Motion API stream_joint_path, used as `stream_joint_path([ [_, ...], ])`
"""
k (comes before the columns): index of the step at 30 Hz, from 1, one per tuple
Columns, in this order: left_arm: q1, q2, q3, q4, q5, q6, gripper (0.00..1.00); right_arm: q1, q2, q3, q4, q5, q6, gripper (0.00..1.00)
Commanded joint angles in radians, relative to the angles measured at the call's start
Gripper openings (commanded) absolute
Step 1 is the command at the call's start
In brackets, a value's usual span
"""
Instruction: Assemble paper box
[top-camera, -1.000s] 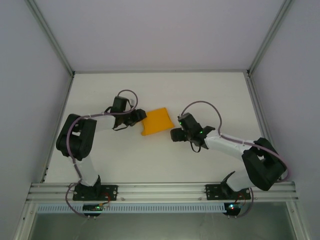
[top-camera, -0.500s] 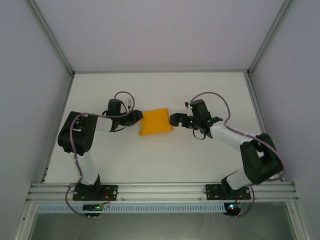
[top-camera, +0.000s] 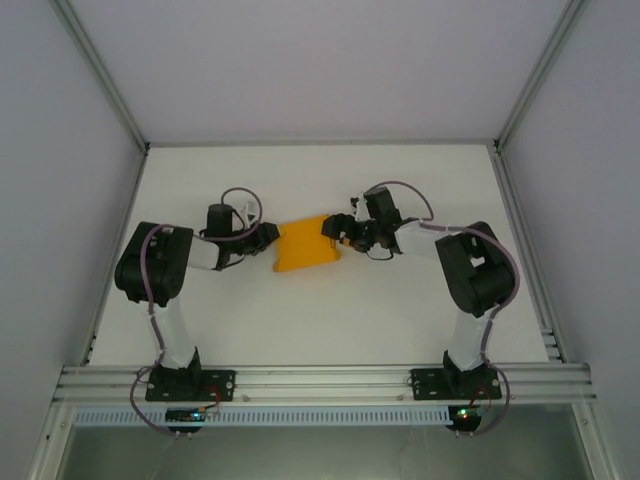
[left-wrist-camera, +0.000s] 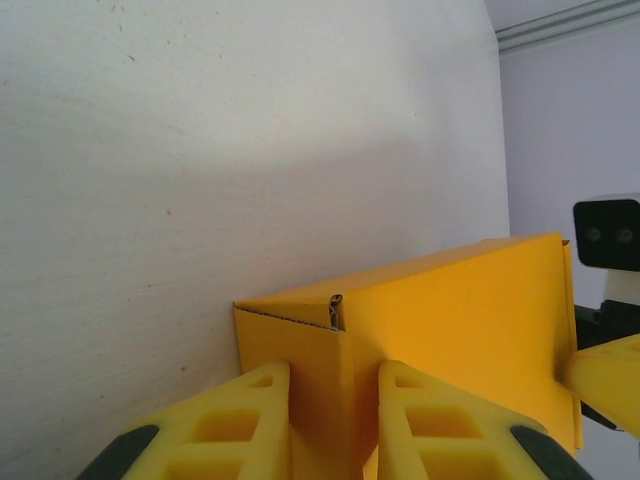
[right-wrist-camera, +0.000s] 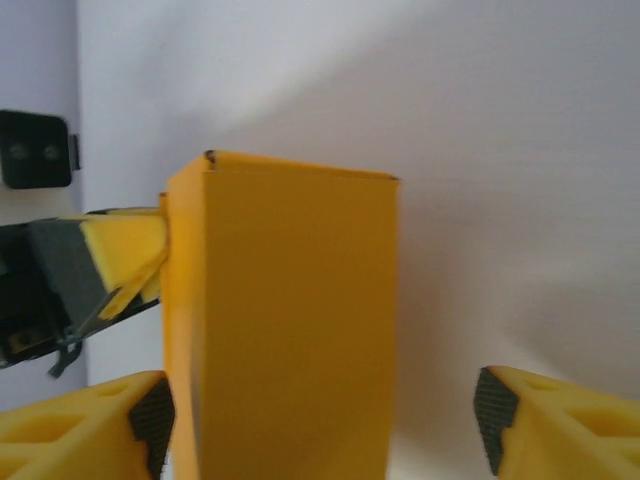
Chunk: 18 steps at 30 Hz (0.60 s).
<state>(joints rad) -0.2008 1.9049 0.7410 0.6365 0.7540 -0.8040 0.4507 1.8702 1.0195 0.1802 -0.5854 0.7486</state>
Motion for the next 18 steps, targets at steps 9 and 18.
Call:
stream_joint_path([
  [9,0.009,0.026,-0.031,-0.022,0.0,-0.008,0.27,0.018,0.037,0.023,0.275,-0.195,0.166,0.42],
  [18,-0.079,-0.321,0.031,-0.232,-0.154,0.291,1.0,-0.013,-0.152,-0.007,0.038,-0.071,0.089,0.4],
])
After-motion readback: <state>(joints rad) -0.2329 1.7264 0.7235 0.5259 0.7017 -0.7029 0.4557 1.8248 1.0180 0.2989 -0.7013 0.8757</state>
